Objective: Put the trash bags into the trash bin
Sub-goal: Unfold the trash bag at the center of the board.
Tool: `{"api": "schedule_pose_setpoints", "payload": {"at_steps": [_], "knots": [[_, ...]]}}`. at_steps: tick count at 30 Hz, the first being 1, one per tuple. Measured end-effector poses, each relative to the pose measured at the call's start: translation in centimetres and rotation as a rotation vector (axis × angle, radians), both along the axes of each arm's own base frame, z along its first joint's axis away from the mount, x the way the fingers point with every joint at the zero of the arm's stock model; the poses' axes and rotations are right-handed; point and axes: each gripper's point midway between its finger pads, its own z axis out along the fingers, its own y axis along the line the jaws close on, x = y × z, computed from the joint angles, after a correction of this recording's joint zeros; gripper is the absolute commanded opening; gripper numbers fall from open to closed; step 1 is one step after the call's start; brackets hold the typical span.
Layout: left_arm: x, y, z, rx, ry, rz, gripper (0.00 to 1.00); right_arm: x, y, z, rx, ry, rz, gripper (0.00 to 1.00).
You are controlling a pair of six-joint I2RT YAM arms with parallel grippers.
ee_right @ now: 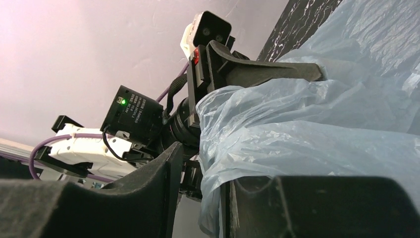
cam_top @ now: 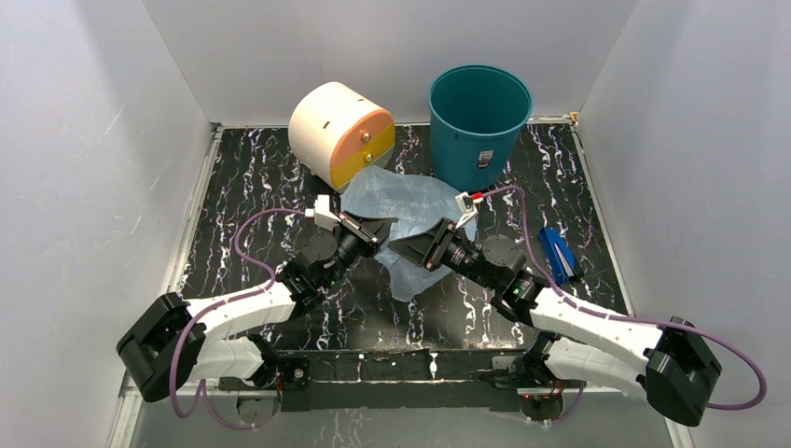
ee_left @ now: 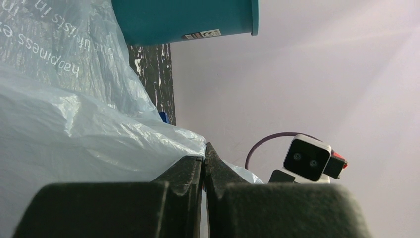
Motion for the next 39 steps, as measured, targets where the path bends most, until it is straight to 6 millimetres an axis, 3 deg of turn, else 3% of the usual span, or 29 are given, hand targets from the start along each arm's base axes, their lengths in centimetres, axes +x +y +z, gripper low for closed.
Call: {"api": "schedule_pose_setpoints", "payload": {"at_steps": [5, 12, 16, 18, 29, 31, 37, 39], "knots": [[0.0, 0.0, 0.0, -0.001, -0.001, 0.001, 0.00, 0.1, 0.1, -0.2, -0.006, 0.004, 0.000, 0.46], [-0.1, 0.1, -0.2, -0.005, 0.004, -0.001, 0.00, -0.1, 1.6, -0.2, -0.021, 0.033, 0.060, 0.30], [-0.1, 0.1, -0.2, -0.009, 0.001, -0.001, 0.00, -0.2, 1.7, -0.3, -0.023, 0.049, 0.074, 0.45], [-0.1, 0.1, -0.1, -0.009, 0.001, -0.001, 0.00, -0.1, 1.8, -0.3, -0.022, 0.056, 0.076, 0.44], [-0.1, 0.3, -0.1, -0.013, -0.002, 0.003, 0.00, -0.4, 2.9, -1.0, -0.039, 0.118, 0.126, 0.17], [-0.3, 0.5, -0.3, -0.012, -0.001, 0.003, 0.00, -0.4, 2.9, -1.0, -0.037, 0.119, 0.126, 0.07], [-0.3, 0.5, -0.4, -0.011, 0.000, 0.002, 0.00, -0.1, 2.8, -0.9, -0.038, 0.114, 0.118, 0.08], [-0.3, 0.5, -0.4, -0.010, -0.001, 0.000, 0.10, 0.0, 2.8, -0.7, -0.036, 0.112, 0.117, 0.07]]}}
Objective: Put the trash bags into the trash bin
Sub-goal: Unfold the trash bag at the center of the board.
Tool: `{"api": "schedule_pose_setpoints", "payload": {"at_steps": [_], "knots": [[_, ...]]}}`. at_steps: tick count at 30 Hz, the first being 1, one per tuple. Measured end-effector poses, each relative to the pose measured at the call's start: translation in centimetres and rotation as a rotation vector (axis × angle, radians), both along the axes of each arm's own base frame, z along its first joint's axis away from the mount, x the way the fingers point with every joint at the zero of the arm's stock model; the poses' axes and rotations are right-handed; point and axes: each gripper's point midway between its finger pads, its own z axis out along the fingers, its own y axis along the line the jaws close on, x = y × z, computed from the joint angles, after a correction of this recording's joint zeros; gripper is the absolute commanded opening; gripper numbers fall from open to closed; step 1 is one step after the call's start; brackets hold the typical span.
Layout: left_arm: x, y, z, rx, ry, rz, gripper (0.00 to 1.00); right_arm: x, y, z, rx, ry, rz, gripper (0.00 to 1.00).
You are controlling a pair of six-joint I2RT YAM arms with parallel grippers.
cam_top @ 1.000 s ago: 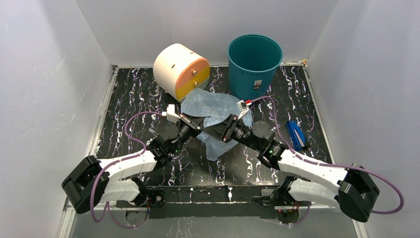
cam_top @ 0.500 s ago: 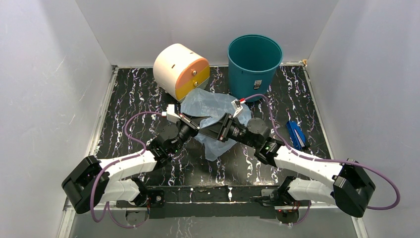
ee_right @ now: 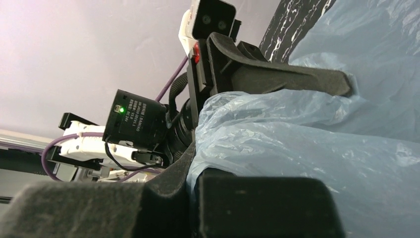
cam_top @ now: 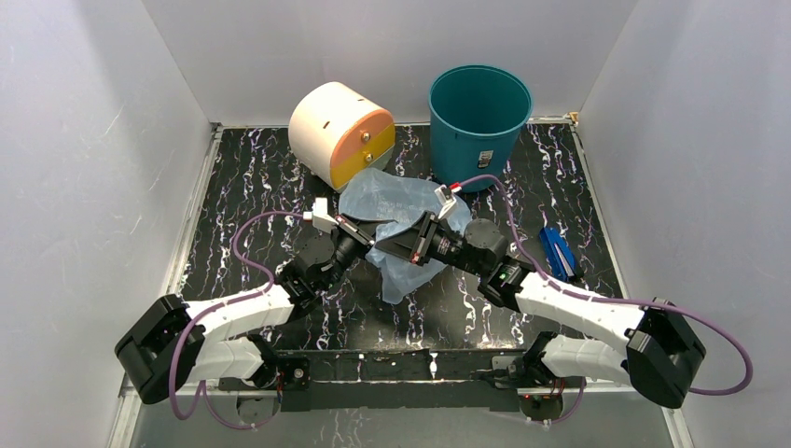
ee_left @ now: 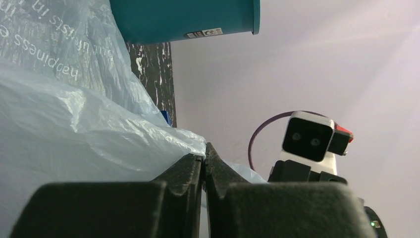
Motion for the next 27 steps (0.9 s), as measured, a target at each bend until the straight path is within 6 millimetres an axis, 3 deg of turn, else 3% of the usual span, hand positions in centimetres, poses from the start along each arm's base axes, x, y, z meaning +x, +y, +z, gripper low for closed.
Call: {"api": "schedule_pose_setpoints", "payload": {"at_steps": [7, 8, 13, 16, 20, 27], "knots": [[-0.3, 1.2, -0.2, 0.087, -0.021, -0.004, 0.73, 1.9, -1.6, 0.5, -0.067, -0.018, -0.098, 0.04], [-0.4, 1.9, -0.1, 0.114, -0.028, 0.003, 0.76, 2.5, -2.2, 0.6, -0.081, -0.018, -0.125, 0.04], [-0.2, 5.6, 2.2, 0.248, -0.109, 0.047, 0.79, 5.6, -5.3, -0.2, -0.120, 0.021, -0.226, 0.03], [-0.2, 6.0, 3.6, 0.340, -0.166, 0.015, 0.79, 6.8, -6.8, -1.3, -0.121, 0.068, -0.247, 0.03], [-1.8, 4.1, 3.2, 0.439, -0.234, -0.160, 0.80, 7.3, -7.5, -1.6, -0.109, 0.101, -0.223, 0.04], [-4.5, -0.4, 1.7, 0.494, -0.324, -0.531, 0.77, 6.1, -7.1, -0.9, -0.091, 0.084, -0.125, 0.06]]}}
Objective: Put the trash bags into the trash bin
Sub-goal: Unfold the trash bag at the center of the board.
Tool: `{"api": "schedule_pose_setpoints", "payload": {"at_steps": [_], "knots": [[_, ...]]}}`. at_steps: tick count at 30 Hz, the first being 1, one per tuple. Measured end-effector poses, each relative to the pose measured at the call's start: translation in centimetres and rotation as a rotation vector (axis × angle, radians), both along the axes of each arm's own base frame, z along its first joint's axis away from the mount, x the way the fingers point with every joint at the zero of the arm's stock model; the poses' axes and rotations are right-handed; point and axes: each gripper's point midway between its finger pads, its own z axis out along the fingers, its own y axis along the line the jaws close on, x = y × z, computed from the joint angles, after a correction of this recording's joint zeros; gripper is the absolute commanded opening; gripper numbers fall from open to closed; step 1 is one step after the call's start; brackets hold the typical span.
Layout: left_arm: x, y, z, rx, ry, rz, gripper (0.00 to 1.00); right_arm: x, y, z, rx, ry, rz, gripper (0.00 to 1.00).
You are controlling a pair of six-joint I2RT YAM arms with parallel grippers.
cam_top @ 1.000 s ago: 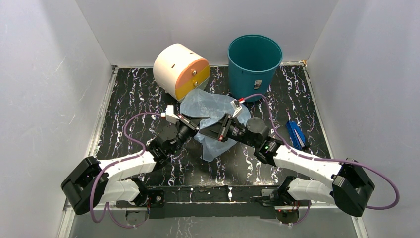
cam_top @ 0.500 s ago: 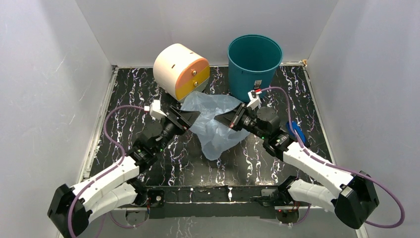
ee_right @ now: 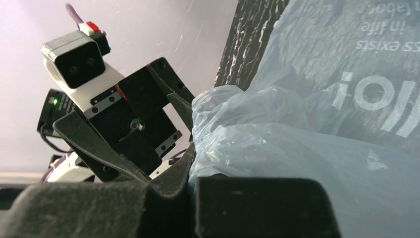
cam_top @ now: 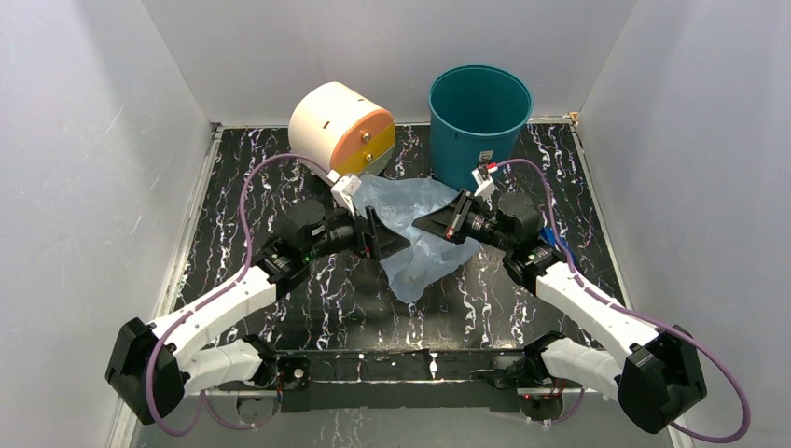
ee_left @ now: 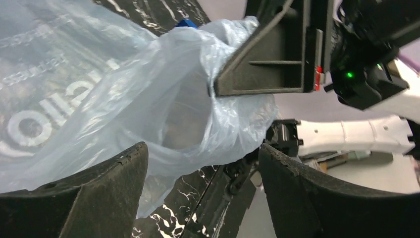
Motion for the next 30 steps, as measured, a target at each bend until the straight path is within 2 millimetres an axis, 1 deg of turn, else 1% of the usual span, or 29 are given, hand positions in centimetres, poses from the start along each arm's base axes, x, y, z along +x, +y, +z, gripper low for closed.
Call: {"api": "schedule_pose_setpoints", "payload": {"at_steps": [1, 2, 7, 9, 11, 14, 16, 19, 20, 23, 25, 26, 30], "knots": [[-0.2, -0.3, 0.2, 0.002, -0.012, -0.033, 0.74, -0.2, 0.1, 0.2, 0.002, -0.001, 0.017, 0.06], [-0.5, -0.5, 0.5, 0.000, -0.025, -0.063, 0.68, -0.4, 0.1, 0.5, 0.006, -0.007, 0.031, 0.07], [-1.3, -2.0, 3.2, -0.047, -0.095, -0.205, 0.43, -1.2, 0.2, 1.6, 0.025, -0.033, 0.068, 0.08], [-1.6, -2.5, 3.7, -0.064, -0.109, -0.255, 0.32, -1.4, 0.1, 2.0, 0.031, -0.042, 0.071, 0.08], [-2.1, -2.7, 3.5, -0.068, -0.099, -0.291, 0.26, -1.4, 0.0, 2.2, 0.034, -0.046, 0.072, 0.09], [-2.6, -2.7, 3.4, -0.070, -0.095, -0.324, 0.22, -1.5, 0.0, 2.2, 0.039, -0.040, 0.075, 0.09], [-2.9, -2.6, 3.5, -0.073, -0.097, -0.333, 0.17, -1.6, 0.1, 2.4, 0.047, -0.041, 0.079, 0.10], [-3.2, -2.5, 3.1, -0.078, -0.086, -0.336, 0.04, -1.6, 0.2, 2.9, 0.068, -0.049, 0.087, 0.15], [-3.2, -2.5, 2.8, -0.078, -0.080, -0.335, 0.01, -1.7, 0.3, 3.1, 0.076, -0.052, 0.093, 0.17], [-3.3, -2.5, 2.5, -0.090, -0.068, -0.330, 0.00, -1.8, 0.5, 3.4, 0.095, -0.050, 0.110, 0.30], [-3.3, -2.5, 2.6, -0.101, -0.065, -0.325, 0.00, -1.9, 0.6, 3.5, 0.104, -0.047, 0.119, 0.35], [-3.2, -2.5, 2.7, -0.110, -0.069, -0.320, 0.00, -1.9, 0.6, 3.6, 0.107, -0.049, 0.124, 0.37], [-3.1, -2.6, 3.3, -0.135, -0.079, -0.315, 0.00, -2.2, 0.8, 3.6, 0.118, -0.044, 0.145, 0.40]]}}
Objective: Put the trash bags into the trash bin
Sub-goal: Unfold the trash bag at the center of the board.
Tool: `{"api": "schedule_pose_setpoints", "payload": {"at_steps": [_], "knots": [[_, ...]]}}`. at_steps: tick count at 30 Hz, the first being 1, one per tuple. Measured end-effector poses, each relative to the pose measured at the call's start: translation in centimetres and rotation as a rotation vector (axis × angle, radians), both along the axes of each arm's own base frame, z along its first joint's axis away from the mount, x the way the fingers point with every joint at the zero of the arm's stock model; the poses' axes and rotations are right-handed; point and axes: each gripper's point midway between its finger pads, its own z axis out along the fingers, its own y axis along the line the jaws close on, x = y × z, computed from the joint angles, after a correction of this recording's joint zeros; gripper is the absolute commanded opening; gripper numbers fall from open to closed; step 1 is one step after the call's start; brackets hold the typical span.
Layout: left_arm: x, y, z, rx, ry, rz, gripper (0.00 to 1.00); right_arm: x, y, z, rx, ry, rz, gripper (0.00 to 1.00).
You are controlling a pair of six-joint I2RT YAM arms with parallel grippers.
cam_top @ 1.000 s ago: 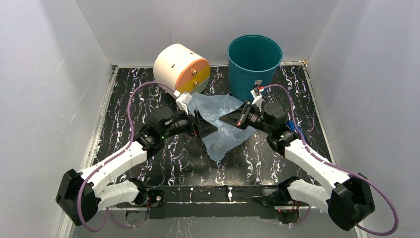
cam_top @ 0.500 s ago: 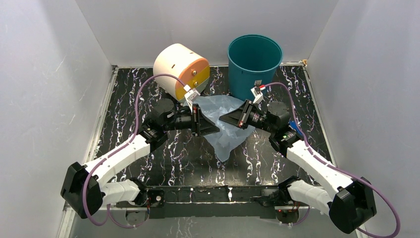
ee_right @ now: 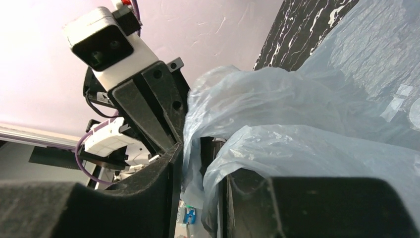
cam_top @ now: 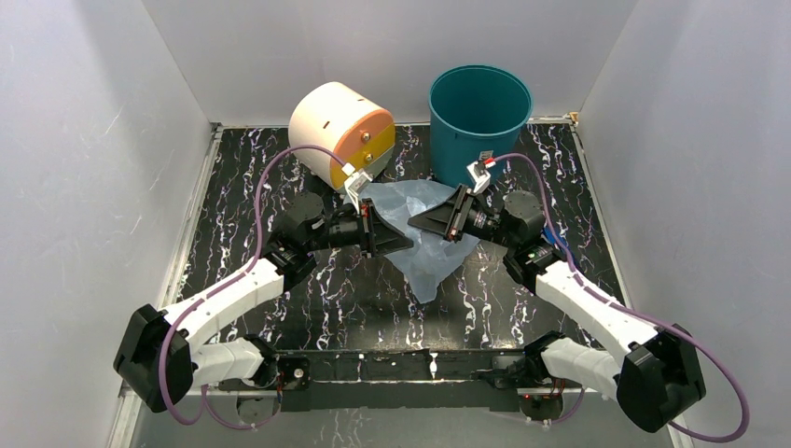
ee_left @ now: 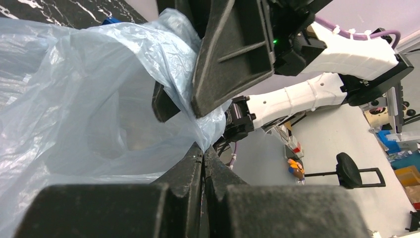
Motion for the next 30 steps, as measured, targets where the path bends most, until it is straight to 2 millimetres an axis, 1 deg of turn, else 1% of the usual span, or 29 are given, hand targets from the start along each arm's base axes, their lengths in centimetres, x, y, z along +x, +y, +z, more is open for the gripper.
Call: {"api": "schedule_pose_setpoints", "payload": {"at_steps": [3, 5, 8, 10, 11, 12, 13, 16, 20, 23, 28, 29, 30], "knots": [[0.0, -0.1, 0.3, -0.015, -0.006, -0.007, 0.00, 0.0, 0.2, -0.4, 0.011, 0.018, 0.017, 0.40], [0.0, -0.2, 0.1, -0.011, -0.001, -0.014, 0.00, 0.0, 0.4, -0.6, 0.016, 0.028, 0.024, 0.39], [0.1, -0.3, -1.0, 0.019, 0.018, -0.016, 0.00, 0.1, 0.6, -0.7, 0.021, 0.041, 0.036, 0.36], [-0.1, -0.2, -1.9, 0.051, 0.025, -0.017, 0.00, 0.0, 0.6, -0.6, 0.027, 0.043, 0.040, 0.29], [-0.1, -0.2, -2.3, 0.069, 0.028, -0.017, 0.00, 0.0, 0.6, -0.6, 0.028, 0.042, 0.040, 0.27], [-0.3, -0.1, -2.8, 0.089, 0.031, -0.018, 0.00, 0.0, 0.6, -0.6, 0.030, 0.044, 0.041, 0.26], [-0.3, -0.1, -3.2, 0.102, 0.034, -0.018, 0.00, 0.0, 0.6, -0.6, 0.029, 0.044, 0.043, 0.27], [-0.4, 0.0, -3.8, 0.128, 0.038, -0.013, 0.00, -0.2, 0.7, -0.7, 0.029, 0.050, 0.058, 0.34], [-0.2, -0.1, -3.7, 0.122, 0.034, -0.002, 0.00, -0.2, 1.2, -1.9, 0.012, 0.086, 0.091, 0.39], [0.0, -0.3, -3.0, 0.098, 0.030, 0.004, 0.00, -0.1, 1.4, -2.8, -0.001, 0.113, 0.105, 0.38], [0.1, -0.4, -2.5, 0.077, 0.028, 0.012, 0.00, -0.2, 1.4, -2.9, -0.003, 0.115, 0.116, 0.38], [0.2, -0.4, -2.4, 0.076, 0.030, 0.015, 0.00, -0.2, 1.4, -2.9, -0.003, 0.115, 0.117, 0.35], [0.3, -0.4, -2.4, 0.076, 0.031, 0.020, 0.00, -0.3, 1.4, -2.9, -0.003, 0.115, 0.120, 0.29]]}}
